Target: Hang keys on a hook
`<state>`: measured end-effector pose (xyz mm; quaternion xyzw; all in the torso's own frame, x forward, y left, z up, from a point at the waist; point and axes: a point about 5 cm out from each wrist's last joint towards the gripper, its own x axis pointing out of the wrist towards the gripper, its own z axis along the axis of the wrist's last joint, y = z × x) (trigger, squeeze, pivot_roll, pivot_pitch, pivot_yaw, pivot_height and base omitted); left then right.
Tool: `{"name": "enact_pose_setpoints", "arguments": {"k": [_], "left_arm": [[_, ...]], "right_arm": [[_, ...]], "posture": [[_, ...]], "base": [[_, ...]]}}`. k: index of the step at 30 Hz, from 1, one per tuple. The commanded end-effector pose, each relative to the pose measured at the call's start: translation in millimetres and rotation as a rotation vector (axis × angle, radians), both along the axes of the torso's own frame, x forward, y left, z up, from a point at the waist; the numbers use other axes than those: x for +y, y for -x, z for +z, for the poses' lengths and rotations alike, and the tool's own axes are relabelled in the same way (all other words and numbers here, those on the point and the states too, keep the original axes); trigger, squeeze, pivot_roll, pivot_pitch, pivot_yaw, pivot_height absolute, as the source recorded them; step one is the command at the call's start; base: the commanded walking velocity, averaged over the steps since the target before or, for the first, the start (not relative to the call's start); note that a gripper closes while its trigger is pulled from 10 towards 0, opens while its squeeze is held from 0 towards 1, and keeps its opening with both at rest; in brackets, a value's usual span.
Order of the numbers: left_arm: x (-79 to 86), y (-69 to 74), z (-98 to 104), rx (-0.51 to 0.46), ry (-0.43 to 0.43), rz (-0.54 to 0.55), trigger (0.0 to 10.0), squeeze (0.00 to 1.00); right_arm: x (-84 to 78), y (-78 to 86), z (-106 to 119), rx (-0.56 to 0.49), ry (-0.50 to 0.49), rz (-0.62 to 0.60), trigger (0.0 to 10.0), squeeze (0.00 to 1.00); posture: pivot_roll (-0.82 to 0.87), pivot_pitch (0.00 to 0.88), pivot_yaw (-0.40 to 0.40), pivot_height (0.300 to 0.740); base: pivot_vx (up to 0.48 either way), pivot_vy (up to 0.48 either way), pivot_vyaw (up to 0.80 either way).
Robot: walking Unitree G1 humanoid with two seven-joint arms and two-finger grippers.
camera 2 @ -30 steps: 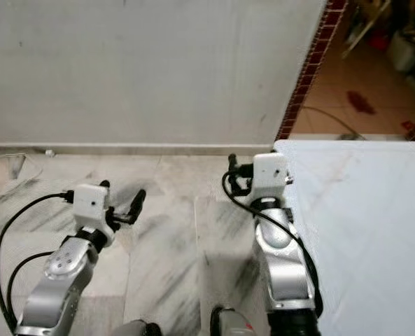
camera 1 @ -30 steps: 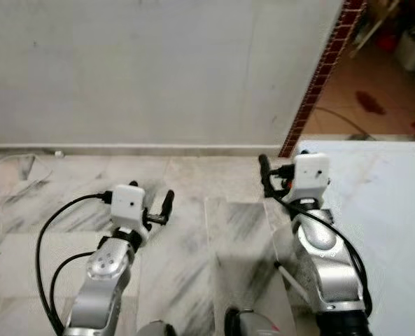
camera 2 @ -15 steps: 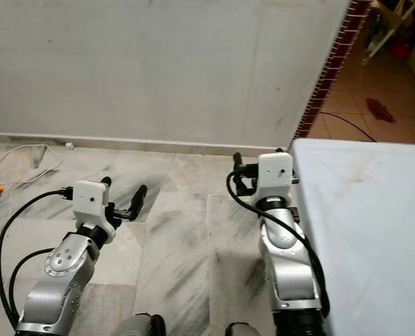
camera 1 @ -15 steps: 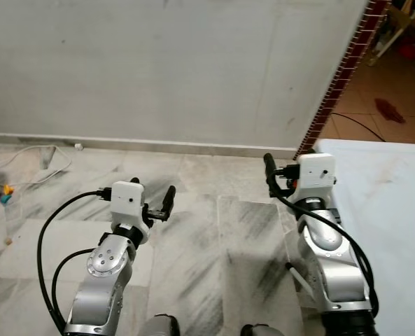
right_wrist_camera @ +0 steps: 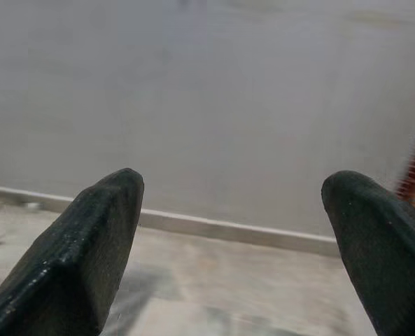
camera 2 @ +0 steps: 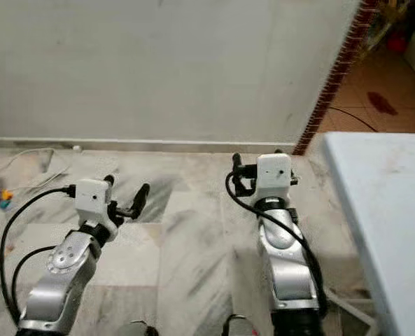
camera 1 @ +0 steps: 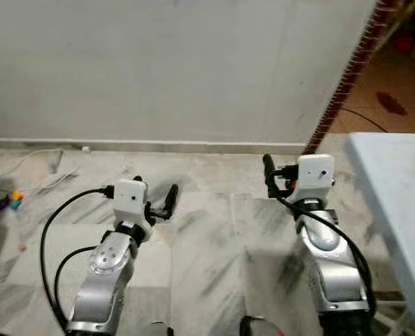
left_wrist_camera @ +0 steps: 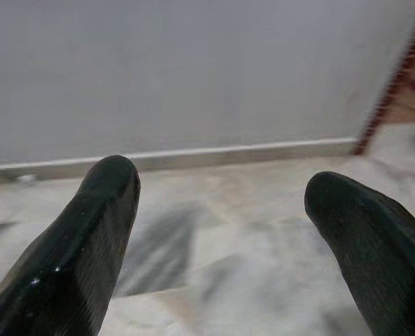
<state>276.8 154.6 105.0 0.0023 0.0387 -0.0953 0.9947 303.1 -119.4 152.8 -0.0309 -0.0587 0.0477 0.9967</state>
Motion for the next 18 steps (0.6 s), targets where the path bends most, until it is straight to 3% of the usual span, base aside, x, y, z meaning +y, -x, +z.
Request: {"name": "enact_pose_setpoints", "arguments": {"k": [1,8,18], "left_arm": [[-6.6,0.7,-0.8,0.004,0.008,-0.022,10.0,0.0],[-8.9,-0.1,0.9,-0.006,0.0,-0.033,10.0,0.0],[-12.5,-5.3,6.5,-0.022,0.007,-0.034,10.0,0.0]], "right_arm": [[-9.4,0.3,-0.3,0.0,0.005,-0.034,10.0,0.0],[-12.1,0.2,0.7,0.0,0.005,-0.046,10.0,0.0],[-12.4,0.4,0.8,0.004,0.009,-0.05,10.0,0.0]], "posture": [[-0.06,0.181,0.025,0.74],[-0.07,0.183,0.029,0.74],[-0.08,0.183,0.028,0.74]], "base": [[0.0,0.0,0.0],[0.0,0.0,0.0],[0.0,0.0,-0.77]]}}
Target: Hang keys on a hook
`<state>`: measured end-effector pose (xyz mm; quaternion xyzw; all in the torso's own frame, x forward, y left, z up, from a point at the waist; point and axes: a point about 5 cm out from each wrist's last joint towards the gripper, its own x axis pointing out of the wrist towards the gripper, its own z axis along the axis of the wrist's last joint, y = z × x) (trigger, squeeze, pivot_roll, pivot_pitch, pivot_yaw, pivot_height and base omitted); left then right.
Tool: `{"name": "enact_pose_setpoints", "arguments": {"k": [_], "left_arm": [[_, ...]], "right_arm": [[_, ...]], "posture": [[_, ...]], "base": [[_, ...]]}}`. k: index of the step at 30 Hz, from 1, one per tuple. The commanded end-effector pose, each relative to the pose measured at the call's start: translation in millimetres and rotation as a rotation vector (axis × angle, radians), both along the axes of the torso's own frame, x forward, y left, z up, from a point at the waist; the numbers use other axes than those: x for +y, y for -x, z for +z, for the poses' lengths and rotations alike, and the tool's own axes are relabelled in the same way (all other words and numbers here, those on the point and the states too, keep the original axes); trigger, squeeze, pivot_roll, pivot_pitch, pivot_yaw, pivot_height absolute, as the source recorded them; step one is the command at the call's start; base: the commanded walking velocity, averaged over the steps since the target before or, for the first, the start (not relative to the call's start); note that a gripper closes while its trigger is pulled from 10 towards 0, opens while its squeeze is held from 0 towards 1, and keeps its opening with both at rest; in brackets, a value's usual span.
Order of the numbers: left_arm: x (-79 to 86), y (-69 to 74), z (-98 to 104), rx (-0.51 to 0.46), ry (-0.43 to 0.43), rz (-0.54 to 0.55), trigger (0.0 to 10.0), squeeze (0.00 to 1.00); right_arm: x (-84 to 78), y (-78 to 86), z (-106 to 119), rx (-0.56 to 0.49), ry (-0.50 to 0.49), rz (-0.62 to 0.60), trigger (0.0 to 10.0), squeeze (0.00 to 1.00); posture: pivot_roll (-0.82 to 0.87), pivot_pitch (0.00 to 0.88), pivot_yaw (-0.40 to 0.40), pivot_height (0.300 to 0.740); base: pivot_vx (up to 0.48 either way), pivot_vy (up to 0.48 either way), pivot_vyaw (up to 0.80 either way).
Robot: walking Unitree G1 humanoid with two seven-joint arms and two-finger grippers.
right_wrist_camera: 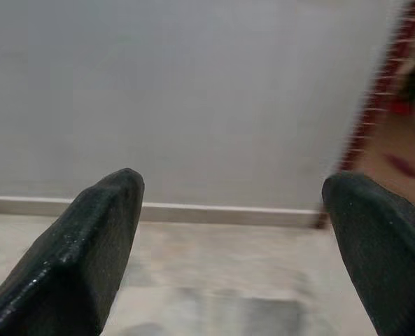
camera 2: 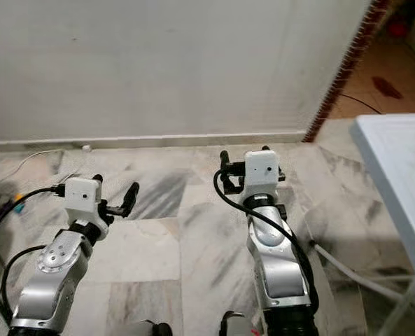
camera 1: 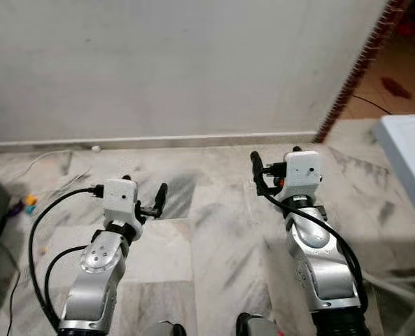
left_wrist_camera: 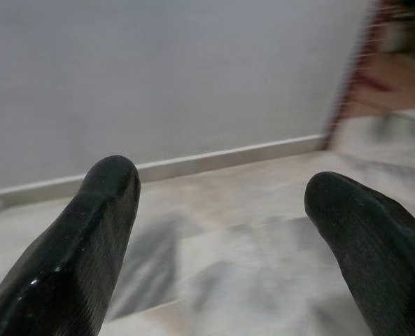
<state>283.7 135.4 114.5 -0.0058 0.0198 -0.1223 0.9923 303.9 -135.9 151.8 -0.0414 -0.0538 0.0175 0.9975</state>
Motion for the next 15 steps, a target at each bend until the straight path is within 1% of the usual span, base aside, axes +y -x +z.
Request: {"name": "enact_pose_setpoints", "arguments": {"k": [1,7,15], "left_arm": [[6.0,1.5,-2.7,0.018,-0.001,0.017,10.0,0.0],[5.6,1.6,-2.5,0.02,0.016,0.013,10.0,0.0],[2.3,1.7,-0.8,0.015,0.016,-0.022,10.0,0.0]], "right_arm": [[4.0,1.1,2.0,-0.004,-0.008,0.012,10.0,0.0],[4.4,0.6,2.4,-0.003,-0.007,0.014,10.0,0.0],[3.4,0.7,2.5,-0.003,-0.003,0.012,10.0,0.0]], "posture": [[-0.08,0.184,0.027,0.74],[-0.08,0.184,0.026,0.74],[-0.08,0.186,0.027,0.74]], "base": [[0.0,0.0,-0.77],[0.0,0.0,-0.77],[0.0,0.0,-0.77]]}}
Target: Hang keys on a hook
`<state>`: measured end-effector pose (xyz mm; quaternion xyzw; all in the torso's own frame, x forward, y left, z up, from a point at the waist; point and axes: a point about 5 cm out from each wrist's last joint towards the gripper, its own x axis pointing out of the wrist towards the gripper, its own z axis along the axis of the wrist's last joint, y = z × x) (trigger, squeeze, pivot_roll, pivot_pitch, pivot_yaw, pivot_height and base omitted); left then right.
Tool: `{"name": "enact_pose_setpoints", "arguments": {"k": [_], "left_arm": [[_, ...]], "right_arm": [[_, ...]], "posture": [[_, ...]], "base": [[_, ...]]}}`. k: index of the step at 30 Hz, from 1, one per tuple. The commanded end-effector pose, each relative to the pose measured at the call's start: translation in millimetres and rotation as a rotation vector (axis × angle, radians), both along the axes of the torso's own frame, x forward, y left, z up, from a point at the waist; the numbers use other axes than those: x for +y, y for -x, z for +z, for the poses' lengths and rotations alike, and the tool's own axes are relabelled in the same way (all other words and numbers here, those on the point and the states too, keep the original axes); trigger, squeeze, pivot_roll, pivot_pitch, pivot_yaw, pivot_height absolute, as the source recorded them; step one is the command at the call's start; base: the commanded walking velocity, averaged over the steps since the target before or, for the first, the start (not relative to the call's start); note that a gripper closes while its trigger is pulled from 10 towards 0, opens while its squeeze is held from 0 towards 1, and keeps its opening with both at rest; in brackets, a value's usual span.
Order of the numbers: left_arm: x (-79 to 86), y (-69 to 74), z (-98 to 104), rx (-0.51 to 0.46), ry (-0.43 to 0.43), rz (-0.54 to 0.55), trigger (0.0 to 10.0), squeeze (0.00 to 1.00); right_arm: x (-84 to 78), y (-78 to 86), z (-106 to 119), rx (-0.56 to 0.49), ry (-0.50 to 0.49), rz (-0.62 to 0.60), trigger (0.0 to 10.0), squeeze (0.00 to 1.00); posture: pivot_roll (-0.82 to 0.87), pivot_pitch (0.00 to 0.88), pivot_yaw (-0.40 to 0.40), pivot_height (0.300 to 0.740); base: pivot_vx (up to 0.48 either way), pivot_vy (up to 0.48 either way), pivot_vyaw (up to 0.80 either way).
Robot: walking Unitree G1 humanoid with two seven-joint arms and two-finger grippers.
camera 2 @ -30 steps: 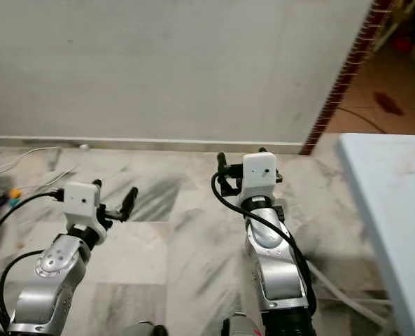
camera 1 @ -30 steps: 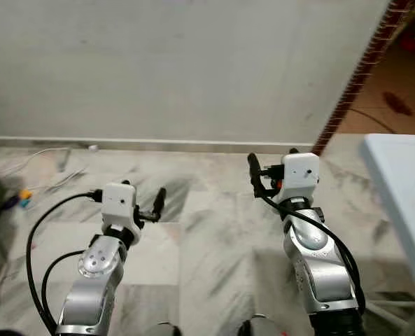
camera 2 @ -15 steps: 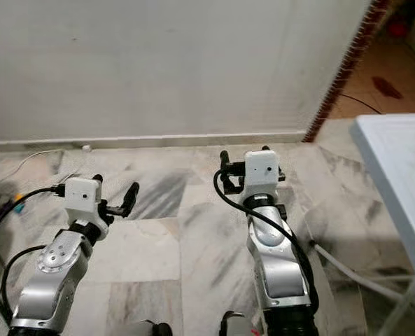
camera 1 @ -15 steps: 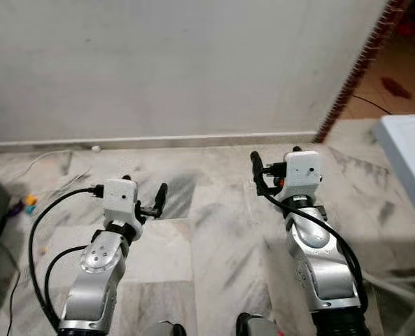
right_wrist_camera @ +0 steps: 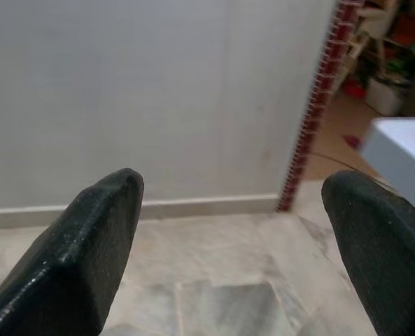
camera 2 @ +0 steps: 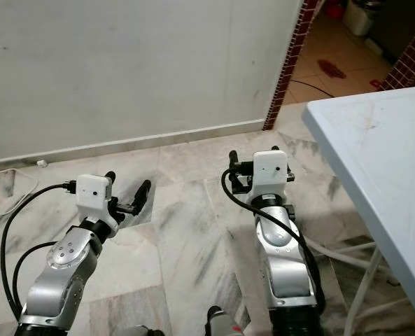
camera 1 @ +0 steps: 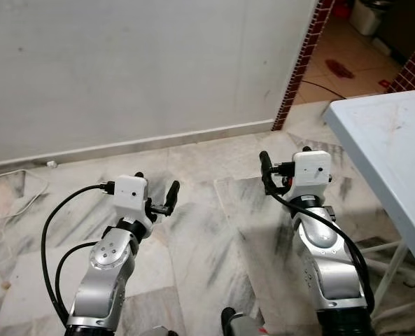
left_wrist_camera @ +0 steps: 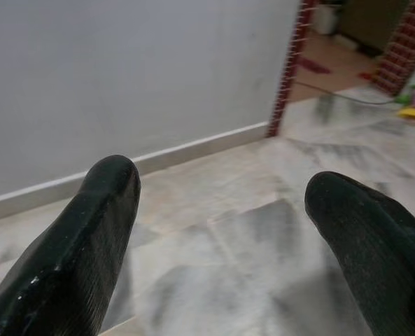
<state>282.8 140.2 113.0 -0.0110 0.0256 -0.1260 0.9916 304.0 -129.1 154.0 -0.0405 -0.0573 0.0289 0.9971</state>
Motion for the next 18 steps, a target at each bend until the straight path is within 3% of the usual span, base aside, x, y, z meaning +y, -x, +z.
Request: {"name": "enact_pose_setpoints", "arguments": {"k": [1,18], "left_arm": [[-2.7,0.6,0.9,0.001,0.007,-0.016,10.0,0.0],[-7.3,0.4,0.7,0.014,0.026,-0.059,10.0,0.0]], "right_arm": [[-3.5,0.8,0.3,0.003,-0.001,-0.012,10.0,0.0],[-3.9,0.7,2.8,-0.008,0.007,-0.017,10.0,0.0]], "posture": [[-0.08,0.186,0.028,0.74],[-0.08,0.18,0.031,0.74]], "base": [[0.0,0.0,-0.77],[0.0,0.0,-0.77]]}}
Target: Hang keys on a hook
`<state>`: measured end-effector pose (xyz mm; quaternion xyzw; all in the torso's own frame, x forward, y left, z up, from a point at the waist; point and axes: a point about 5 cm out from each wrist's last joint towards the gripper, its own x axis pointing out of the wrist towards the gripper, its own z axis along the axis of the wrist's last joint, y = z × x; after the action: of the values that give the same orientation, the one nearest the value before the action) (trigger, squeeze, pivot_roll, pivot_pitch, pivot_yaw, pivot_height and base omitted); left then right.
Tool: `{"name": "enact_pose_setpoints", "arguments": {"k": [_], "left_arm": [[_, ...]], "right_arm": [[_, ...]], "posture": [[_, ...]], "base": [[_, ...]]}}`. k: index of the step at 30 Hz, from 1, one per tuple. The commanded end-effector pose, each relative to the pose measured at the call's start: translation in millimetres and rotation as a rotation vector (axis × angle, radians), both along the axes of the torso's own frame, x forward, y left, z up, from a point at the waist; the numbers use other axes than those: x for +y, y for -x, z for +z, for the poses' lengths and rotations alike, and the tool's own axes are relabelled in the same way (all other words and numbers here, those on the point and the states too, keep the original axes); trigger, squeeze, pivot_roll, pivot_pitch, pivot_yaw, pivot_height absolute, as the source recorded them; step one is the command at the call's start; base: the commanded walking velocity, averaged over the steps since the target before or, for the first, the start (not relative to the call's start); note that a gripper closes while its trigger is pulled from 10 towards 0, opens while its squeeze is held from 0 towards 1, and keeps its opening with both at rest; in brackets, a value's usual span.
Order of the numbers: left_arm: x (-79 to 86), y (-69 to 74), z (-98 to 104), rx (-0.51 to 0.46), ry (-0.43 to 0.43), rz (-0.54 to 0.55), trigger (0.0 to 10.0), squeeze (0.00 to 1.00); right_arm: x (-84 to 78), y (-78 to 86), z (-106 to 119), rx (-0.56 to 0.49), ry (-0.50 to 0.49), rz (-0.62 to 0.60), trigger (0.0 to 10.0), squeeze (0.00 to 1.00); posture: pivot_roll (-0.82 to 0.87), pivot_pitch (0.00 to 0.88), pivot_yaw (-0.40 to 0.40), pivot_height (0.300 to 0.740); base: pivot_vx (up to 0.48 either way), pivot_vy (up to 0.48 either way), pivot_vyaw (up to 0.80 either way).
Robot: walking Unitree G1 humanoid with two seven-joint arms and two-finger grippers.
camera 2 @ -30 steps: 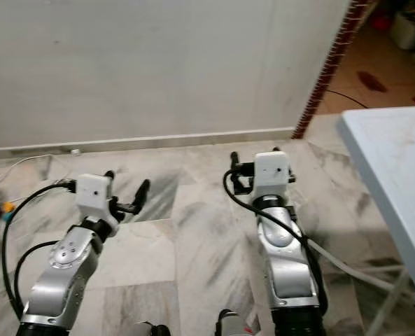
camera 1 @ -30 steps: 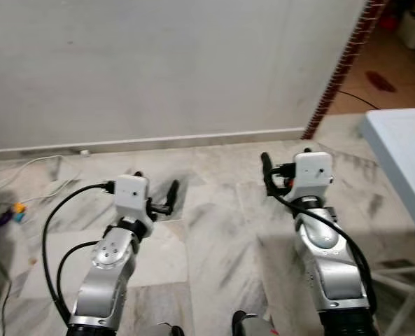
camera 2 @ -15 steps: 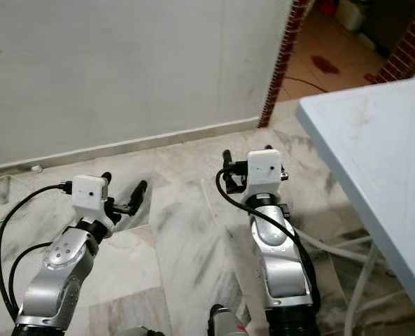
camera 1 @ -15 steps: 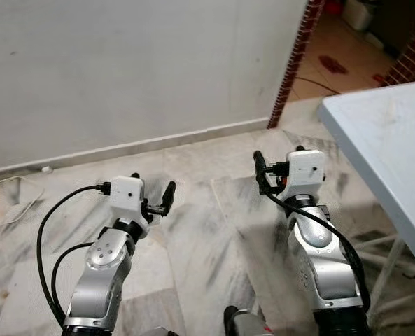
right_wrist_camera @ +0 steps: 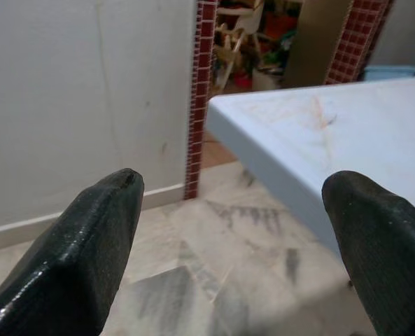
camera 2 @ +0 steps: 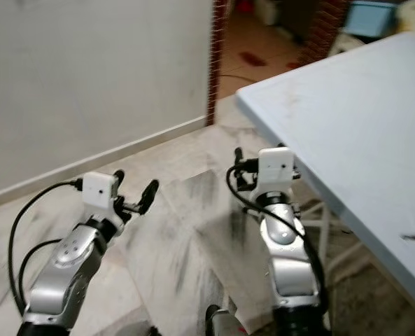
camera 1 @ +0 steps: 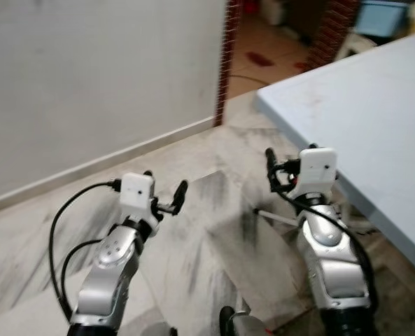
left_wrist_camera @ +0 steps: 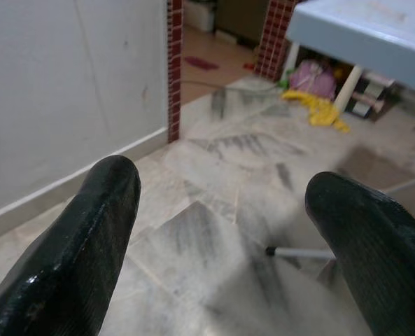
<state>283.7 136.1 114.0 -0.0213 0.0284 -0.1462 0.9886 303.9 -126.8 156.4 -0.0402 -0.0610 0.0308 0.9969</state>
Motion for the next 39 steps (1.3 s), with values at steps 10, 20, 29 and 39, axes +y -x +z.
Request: {"name": "enact_pose_setpoints", "arguments": {"k": [10,20,29,39], "left_arm": [[0.1,-5.9,7.3,-0.015,0.002,-0.029,10.0,0.0],[-3.5,-11.2,8.3,-0.014,-0.027,-0.069,10.0,0.0],[-3.9,-18.6,12.8,-0.031,-0.042,-0.064,10.0,0.0],[-1.7,-20.2,12.2,-0.039,-0.049,-0.039,10.0,0.0]], "right_arm": [[-7.1,1.0,3.3,-0.021,0.008,-0.043,10.0,0.0],[-12.2,7.2,0.1,-0.027,-0.013,-0.098,10.0,0.0],[-15.8,11.6,-0.9,-0.028,-0.01,-0.141,10.0,0.0],[-22.1,10.4,2.4,-0.043,0.034,-0.174,10.0,0.0]], "posture": [[-0.08,0.182,0.055,0.74],[-0.11,0.188,0.122,0.74],[-0.12,0.201,0.125,0.74],[-0.12,0.21,0.12,0.74]], "base": [[0.0,0.0,-0.77],[0.0,0.0,-0.77],[0.0,0.0,-0.66],[0.0,0.0,-0.77]]}}
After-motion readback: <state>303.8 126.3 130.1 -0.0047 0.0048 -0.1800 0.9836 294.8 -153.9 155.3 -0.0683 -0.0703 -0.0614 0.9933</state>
